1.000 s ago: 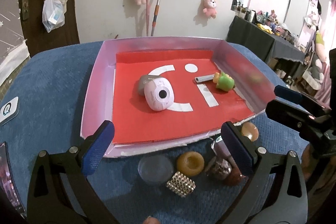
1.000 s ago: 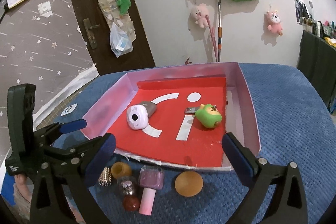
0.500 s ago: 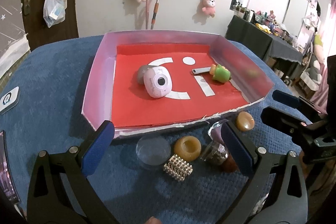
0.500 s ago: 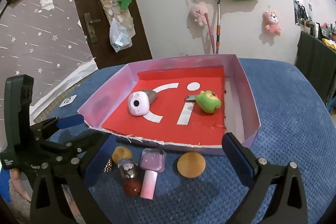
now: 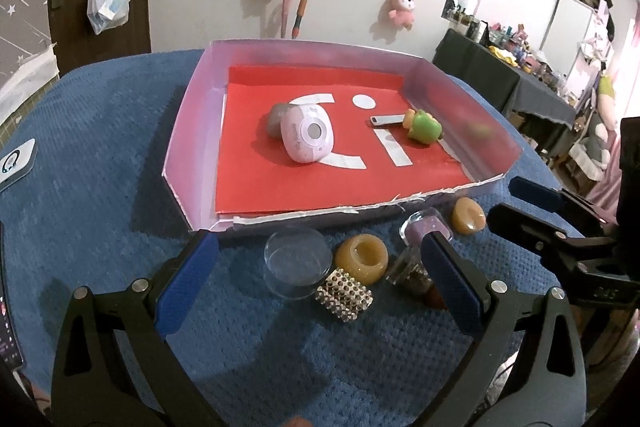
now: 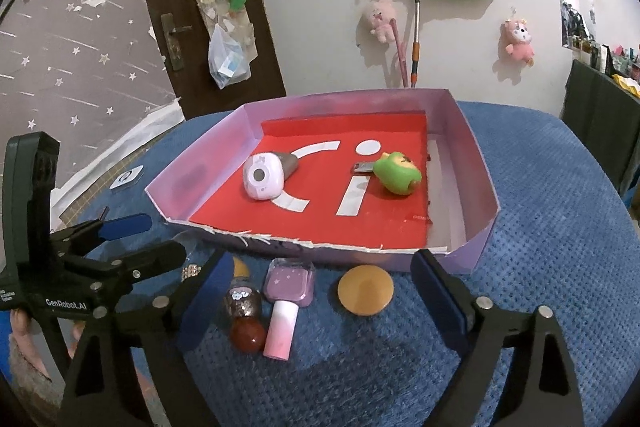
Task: Organize rigid objects
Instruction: 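Withdraw both tools from the box toward the remaining items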
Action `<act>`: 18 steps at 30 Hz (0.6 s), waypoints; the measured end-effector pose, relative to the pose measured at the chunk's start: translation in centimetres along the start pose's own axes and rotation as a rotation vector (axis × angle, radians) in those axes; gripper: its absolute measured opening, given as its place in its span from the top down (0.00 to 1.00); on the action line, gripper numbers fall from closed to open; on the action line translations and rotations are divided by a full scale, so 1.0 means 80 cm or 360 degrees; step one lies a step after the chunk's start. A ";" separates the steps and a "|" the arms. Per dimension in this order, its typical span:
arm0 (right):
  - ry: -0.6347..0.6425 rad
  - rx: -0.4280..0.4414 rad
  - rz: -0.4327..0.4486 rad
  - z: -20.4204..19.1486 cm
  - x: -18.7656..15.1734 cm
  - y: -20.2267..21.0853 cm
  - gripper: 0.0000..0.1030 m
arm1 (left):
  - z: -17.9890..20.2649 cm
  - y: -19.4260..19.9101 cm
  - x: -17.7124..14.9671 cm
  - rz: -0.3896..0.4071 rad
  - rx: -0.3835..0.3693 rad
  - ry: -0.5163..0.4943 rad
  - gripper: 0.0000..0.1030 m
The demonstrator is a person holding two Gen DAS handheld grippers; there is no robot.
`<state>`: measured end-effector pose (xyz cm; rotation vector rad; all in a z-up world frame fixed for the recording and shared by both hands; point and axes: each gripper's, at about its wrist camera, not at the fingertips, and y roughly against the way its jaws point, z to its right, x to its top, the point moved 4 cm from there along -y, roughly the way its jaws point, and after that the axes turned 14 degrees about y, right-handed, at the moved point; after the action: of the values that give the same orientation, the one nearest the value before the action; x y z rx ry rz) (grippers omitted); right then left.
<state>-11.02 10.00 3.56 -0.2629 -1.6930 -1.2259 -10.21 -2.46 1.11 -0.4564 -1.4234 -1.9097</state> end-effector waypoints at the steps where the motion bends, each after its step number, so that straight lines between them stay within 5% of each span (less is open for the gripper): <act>1: 0.0007 0.0007 -0.0011 -0.001 -0.001 -0.002 0.18 | 0.000 0.000 -0.001 0.0001 0.0004 -0.0003 0.00; 18: 0.0023 0.0012 -0.0087 -0.006 -0.015 -0.010 0.36 | -0.008 -0.003 -0.012 -0.0038 0.0003 0.0033 0.01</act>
<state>-10.72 9.65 2.12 -0.2040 -1.7019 -1.2580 -9.64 -2.73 0.10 -0.4195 -1.4235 -1.9263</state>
